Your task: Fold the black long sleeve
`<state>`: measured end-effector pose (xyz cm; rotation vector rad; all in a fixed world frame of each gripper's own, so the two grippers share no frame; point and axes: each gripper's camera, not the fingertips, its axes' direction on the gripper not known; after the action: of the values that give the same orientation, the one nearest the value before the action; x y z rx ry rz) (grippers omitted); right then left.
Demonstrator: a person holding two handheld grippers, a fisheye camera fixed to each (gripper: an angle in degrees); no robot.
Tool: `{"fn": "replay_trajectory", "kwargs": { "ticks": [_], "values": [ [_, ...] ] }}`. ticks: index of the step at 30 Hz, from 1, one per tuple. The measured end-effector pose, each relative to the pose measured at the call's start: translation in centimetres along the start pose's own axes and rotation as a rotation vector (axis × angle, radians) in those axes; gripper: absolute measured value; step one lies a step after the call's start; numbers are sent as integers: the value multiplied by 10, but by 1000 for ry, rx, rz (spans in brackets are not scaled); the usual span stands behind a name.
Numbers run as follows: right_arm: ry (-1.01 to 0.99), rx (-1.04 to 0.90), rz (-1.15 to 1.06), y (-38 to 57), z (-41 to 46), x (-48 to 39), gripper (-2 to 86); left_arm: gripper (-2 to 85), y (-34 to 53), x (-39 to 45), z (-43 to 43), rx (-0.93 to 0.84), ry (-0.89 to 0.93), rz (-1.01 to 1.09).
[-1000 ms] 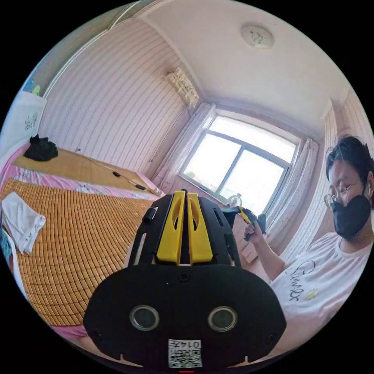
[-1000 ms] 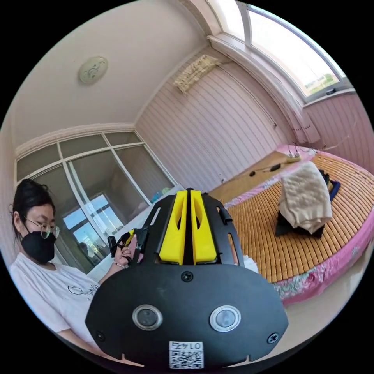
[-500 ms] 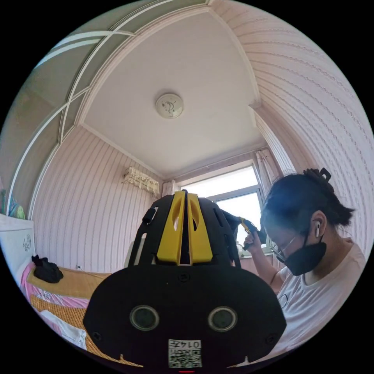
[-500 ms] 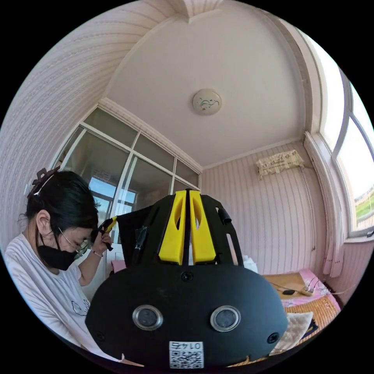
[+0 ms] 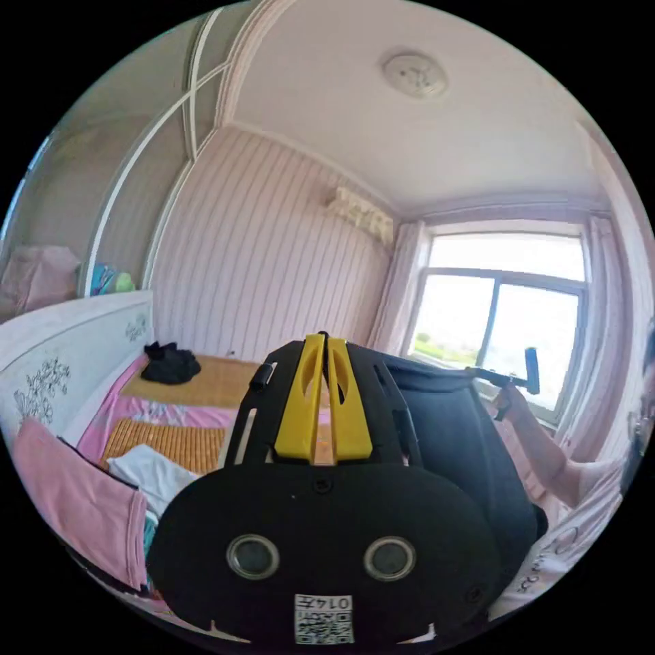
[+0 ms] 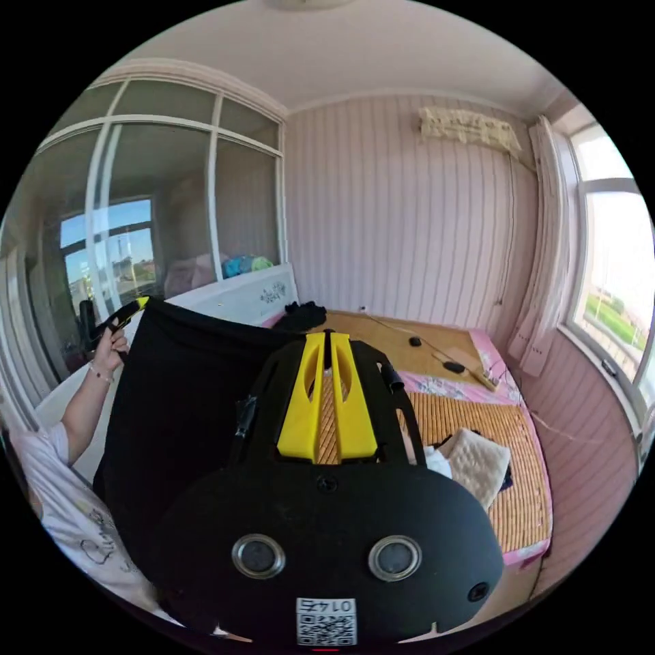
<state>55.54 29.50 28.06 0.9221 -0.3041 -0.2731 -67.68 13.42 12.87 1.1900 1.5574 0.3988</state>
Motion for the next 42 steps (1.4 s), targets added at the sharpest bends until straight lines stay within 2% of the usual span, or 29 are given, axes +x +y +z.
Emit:
{"fn": "replay_trajectory", "kwargs": {
  "ticks": [2,5,6,9,13,16,21,24,30,33,42],
  "values": [
    [-26,20,90,-16,23,15,-5,-10,-3,-6,25,-37,29,-58],
    [-61,207,149,-77,7,22,-5,-10,-46,7,27,59,17,-13],
    [-104,316,141,-101,-8,19,-5,-10,-67,18,18,128,-7,47],
    [-174,481,48,-142,-29,3,-3,-10,-98,41,3,255,-34,171],
    [-144,480,-71,-138,-3,-10,-3,-10,-87,35,17,235,-52,222],
    [-148,336,-72,-98,58,1,-2,-10,-45,3,55,73,-74,179],
    [-115,-123,59,25,198,35,-2,-10,87,-75,136,-336,-87,-47],
    [-110,-333,192,95,265,50,-2,-10,165,-108,173,-519,-88,-181],
    [-97,-662,350,180,342,57,-2,-10,272,-140,218,-882,-214,-311],
    [-92,-754,356,197,352,55,-2,-10,291,-149,226,-979,-212,-333],
    [-170,-781,391,195,337,50,-1,-8,293,-162,232,-1017,-152,-299]
  ]
}}
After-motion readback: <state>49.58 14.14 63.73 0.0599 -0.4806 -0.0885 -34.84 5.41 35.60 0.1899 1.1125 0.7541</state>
